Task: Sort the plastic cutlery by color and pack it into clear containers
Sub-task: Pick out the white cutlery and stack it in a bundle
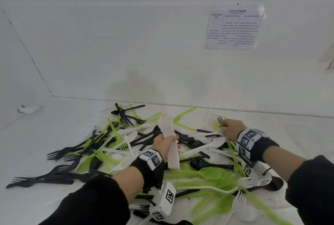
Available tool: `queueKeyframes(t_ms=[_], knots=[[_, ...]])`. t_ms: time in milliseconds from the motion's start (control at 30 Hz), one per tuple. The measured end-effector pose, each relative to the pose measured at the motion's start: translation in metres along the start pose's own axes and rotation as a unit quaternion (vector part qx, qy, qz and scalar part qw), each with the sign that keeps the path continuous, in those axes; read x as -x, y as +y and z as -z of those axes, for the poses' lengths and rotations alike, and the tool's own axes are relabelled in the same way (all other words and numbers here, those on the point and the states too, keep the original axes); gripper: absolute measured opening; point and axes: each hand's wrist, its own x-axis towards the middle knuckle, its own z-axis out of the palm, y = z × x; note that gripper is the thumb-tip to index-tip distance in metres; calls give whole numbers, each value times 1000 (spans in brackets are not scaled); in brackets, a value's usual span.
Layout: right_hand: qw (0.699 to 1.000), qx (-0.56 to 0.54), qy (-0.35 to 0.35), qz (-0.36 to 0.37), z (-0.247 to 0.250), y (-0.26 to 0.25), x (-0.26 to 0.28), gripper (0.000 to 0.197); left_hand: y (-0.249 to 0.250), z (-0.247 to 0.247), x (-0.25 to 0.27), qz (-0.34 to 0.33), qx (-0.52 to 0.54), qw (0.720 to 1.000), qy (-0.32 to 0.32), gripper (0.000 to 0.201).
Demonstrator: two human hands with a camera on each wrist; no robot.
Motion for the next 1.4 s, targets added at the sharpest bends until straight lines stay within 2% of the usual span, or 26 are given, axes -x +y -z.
queueKeyframes(t_ms=[67, 167, 233, 300, 367, 467, 533, 600, 667, 767, 867, 967, 1100, 1200, 1300, 1400], knots=[[999, -6, 32, -4, 2, 4, -4, 24, 1, 1, 0, -1, -2, 1000, 2, 14], [981, -174, 89, -18, 17, 9, -8, 18, 2, 1, -1, 2, 0, 1000, 3, 18], [959, -263, 103, 17, 33, 5, -5, 12, 3, 1, -2, 7, 13, 1000, 0, 20], [954, -279, 62, 93, 48, -5, 0, 25, 4, -1, -3, 16, 19, 1000, -7, 18], [959, -245, 6, 142, 54, -23, 6, 23, 6, -4, -3, 32, 11, 999, -28, 13], [967, -190, -30, 170, 44, -48, 8, 14, 9, -12, 4, 75, -9, 993, -93, 22], [963, -211, -33, 165, 33, -61, 5, 14, 11, -17, 10, 93, 3, 987, -131, 23], [958, -241, -21, 154, 22, -71, 4, 15, 9, -21, 14, 84, 28, 985, -147, 16], [953, -274, 9, 129, 14, -79, 4, 16, 3, -21, 10, 48, 5, 990, -136, 11], [952, -303, 30, 40, 5, -83, 4, 26, -2, -18, 6, 14, -46, 994, -102, 8], [981, -188, -30, -28, -1, -76, 6, 18, -4, -16, 2, 8, -38, 997, -68, 11], [989, -112, -88, -44, -18, -63, 15, 28, -5, -14, 3, 0, -28, 998, -56, 14], [993, -34, -80, -74, -34, -68, 25, 28, -7, -11, 5, -8, -12, 999, -43, 17], [993, -37, -75, -84, -37, -78, 21, 25, -10, -6, 7, 0, -13, 999, -51, 13], [992, -44, -70, -100, -42, -79, 18, 10, -14, -2, 7, 12, -7, 999, -49, 12], [981, -128, -47, -138, -43, -71, 23, 37, -18, 5, 7, 11, -16, 999, -26, 14]])
